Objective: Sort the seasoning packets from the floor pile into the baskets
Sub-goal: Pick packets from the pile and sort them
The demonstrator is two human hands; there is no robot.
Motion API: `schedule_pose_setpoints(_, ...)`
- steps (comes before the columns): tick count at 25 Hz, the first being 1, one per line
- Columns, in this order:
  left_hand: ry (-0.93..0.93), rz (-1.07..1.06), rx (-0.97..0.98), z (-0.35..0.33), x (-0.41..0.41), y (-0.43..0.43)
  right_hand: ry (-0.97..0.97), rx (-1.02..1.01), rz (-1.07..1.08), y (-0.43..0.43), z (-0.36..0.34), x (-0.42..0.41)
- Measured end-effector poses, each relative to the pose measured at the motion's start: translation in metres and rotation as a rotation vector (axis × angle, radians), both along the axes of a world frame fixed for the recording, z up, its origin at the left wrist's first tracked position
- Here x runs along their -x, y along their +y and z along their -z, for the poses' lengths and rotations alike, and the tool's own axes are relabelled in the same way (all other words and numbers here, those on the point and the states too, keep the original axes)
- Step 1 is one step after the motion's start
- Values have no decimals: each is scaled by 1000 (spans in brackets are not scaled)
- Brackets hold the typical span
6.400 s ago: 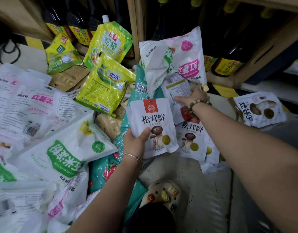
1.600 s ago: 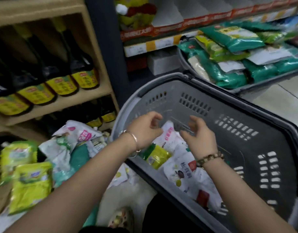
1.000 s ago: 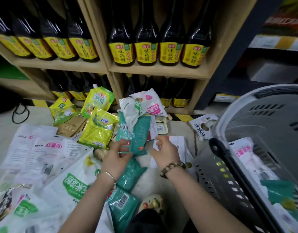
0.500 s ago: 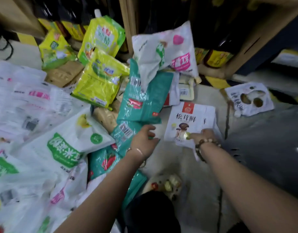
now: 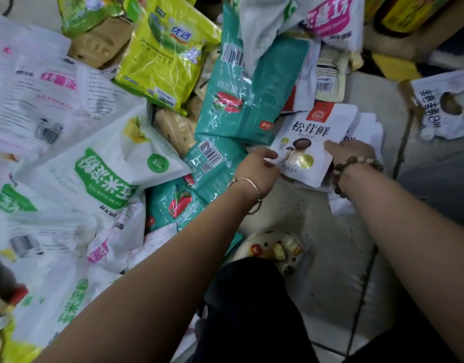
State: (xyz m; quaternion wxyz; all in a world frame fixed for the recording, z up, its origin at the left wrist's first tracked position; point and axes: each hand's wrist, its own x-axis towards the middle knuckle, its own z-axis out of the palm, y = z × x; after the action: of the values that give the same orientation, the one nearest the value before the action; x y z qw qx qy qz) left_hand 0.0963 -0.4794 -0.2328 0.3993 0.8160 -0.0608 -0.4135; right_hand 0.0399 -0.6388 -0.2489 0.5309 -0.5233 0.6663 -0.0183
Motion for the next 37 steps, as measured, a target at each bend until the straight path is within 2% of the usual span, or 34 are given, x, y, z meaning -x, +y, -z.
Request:
schedule_pose_setpoints(2,-40,-51,12,-2,-3,-4,-57,30,-50,-2,-6,7)
schedule_pose_setpoints(4,-46,-175,26,1,-9,-7,-94,75,-5,-3,-15,18)
schedule_pose_setpoints(7,159,-383,154,-3,-10,-10,-92,215,27,-11,-38,32)
schedule_pose_setpoints(8,246,-396,181,-6,-8,-12,-159,214,32,-13,-46,34)
schedule_pose_setpoints(11,472,-310,180,-17,-1,-13,-460,-49,-59,-8,-63,31)
schedule_pose_setpoints(12,577,-317,232,-20,0,-13,-521,-148,-104,-5,-64,27)
schedule_pose_setpoints(14,735,-409,403,-22,0,-8,-516,-241,-195,8,-61,20)
schedule_pose_setpoints(16,643,-519,452,-19,-3,-5,-449,-306,-202,11,-49,21)
schedule_pose_setpoints(18,475,-543,376,-17,-2,-7,-350,-301,-66,-6,-33,28)
schedule_pose_setpoints(21,337,-541,281,-20,-2,0,101,46,-30,-24,-6,34)
schedule_pose_setpoints(22,328,-555,268,-17,-2,3,143,159,28,-22,0,34)
schedule_pose_setpoints(24,331,-592,254,-10,0,3,123,247,97,-11,6,30)
schedule_pose_setpoints(26,317,-621,203,-6,2,0,184,275,9,-7,11,27)
schedule_pose_setpoints(30,241,-593,165,-2,4,1,223,182,-158,-11,4,17)
schedule_pose_setpoints(33,180,-558,129,0,2,4,105,177,-91,-19,-8,16)
schedule_pose_setpoints(37,168,-552,123,3,1,7,320,336,-328,-51,-52,4)
